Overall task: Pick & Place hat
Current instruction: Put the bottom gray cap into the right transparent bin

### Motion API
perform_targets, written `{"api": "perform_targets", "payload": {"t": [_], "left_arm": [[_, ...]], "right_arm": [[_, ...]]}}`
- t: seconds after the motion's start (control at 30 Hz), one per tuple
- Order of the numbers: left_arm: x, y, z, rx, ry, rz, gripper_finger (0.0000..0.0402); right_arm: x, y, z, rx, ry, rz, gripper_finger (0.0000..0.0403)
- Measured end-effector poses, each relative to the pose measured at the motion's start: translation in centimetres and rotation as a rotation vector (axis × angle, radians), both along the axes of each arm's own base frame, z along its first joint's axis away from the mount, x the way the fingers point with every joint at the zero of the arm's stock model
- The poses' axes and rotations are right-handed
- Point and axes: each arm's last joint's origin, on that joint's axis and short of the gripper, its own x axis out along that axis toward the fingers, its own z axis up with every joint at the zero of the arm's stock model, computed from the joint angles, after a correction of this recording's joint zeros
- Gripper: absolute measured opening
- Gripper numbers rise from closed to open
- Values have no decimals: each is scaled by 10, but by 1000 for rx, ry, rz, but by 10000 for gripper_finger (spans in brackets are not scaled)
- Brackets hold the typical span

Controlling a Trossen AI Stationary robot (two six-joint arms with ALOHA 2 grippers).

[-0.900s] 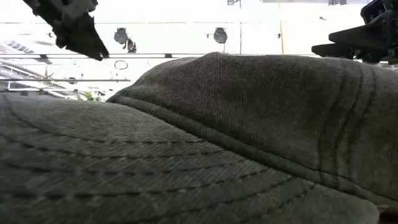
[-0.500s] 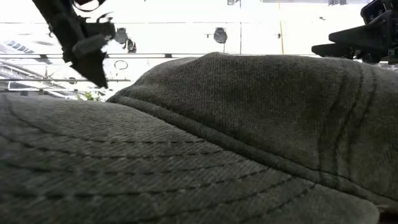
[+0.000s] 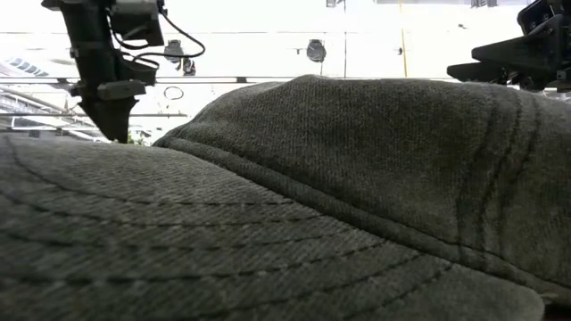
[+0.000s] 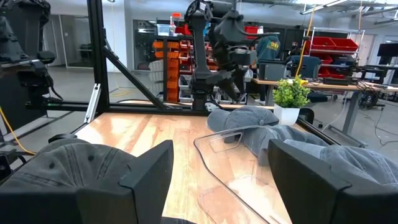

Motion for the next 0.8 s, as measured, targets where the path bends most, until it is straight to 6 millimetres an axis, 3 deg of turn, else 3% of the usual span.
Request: {"api": "perform_targets", "payload": {"t": [0.3, 0.47, 0.8], "left_arm": [[3, 19, 3, 58, -30, -63, 269], [-3, 24, -14, -32, -35, -79, 269], [-1, 25, -39, -45, -97, -126, 269]], "right_arm": [[0, 0, 0, 0, 0, 0, 249], [0, 0, 0, 0, 0, 0, 249], [0, 0, 0, 0, 0, 0, 249]]}}
